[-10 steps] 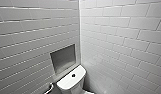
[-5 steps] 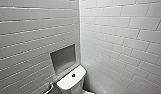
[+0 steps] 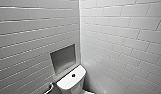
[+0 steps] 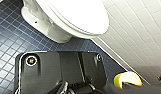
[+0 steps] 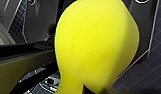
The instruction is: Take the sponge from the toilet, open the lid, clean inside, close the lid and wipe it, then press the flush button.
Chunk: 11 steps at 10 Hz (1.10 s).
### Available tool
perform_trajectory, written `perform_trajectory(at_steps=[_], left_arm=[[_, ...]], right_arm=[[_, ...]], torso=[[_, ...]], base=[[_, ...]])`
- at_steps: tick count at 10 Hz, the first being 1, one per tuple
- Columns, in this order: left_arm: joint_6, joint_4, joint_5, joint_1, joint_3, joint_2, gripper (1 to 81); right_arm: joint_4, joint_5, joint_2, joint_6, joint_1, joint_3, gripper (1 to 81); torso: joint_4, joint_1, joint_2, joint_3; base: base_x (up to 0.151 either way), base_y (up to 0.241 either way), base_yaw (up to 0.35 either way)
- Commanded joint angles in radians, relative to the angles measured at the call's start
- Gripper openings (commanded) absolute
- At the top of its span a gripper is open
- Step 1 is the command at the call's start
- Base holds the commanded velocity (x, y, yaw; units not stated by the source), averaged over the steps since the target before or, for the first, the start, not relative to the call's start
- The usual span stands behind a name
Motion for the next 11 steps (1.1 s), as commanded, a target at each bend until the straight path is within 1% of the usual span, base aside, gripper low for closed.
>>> perform_trajectory(at_steps=[1, 3, 4, 5, 6, 7, 9, 10, 11], left_arm=[[-0.008, -0.061, 0.121, -0.265, 0.168, -0.092, 81.1], [-0.008, -0.136, 0.185, -0.417, 0.174, -0.091, 81.1], [-0.008, -0.179, 0.209, -0.501, 0.182, -0.092, 81.1], [-0.008, -0.223, 0.252, -0.583, 0.188, -0.088, 81.1], [-0.008, -0.26, 0.279, -0.661, 0.188, -0.083, 81.1], [-0.008, -0.3, 0.294, -0.735, 0.188, -0.08, 81.1], [-0.01, -0.377, 0.3, -0.871, 0.182, -0.071, 81.1], [-0.01, -0.416, 0.299, -0.926, 0.159, -0.063, 81.1], [-0.01, -0.444, 0.299, -0.977, 0.109, -0.047, 81.1]], right_arm=[[0.002, -0.072, -0.003, 0.001, 0.029, 0.006, 1.0], [-0.007, -0.071, -0.005, 0.0, 0.027, 0.006, 1.0], [-0.007, -0.069, -0.005, -0.002, 0.027, 0.006, 1.0], [-0.008, -0.068, -0.005, -0.002, 0.027, 0.006, 1.0], [-0.007, -0.068, -0.005, -0.002, 0.029, 0.006, 1.0], [-0.007, -0.065, -0.005, -0.002, 0.027, 0.006, 1.0], [-0.004, -0.063, -0.005, -0.002, 0.027, 0.006, 1.0], [-0.004, -0.062, -0.005, -0.002, 0.026, 0.006, 1.0], [0.001, -0.06, -0.005, -0.002, 0.024, 0.006, 1.0]], torso=[[0.0, 0.0, 0.0, 0.0], [0.0, 0.0, 0.0, 0.0], [0.0, 0.0, 0.0, -0.035], [0.0, 0.0, 0.0, -0.065], [0.0, 0.0, 0.0, -0.08], [0.0, 0.0, 0.0, -0.105], [0.0, 0.001, 0.001, -0.164], [0.0, 0.001, 0.001, -0.193], [0.0, 0.001, 0.001, -0.222]], base=[[0.0, 0.0, 0.0], [0.0, 0.0, 0.0], [0.0, 0.0, 0.0], [0.0, 0.0, 0.0], [0.0, 0.0, 0.0], [0.0, 0.0, 0.0], [0.0, 0.0, 0.0], [0.0, 0.0, 0.0], [0.0, 0.0, 0.0]])
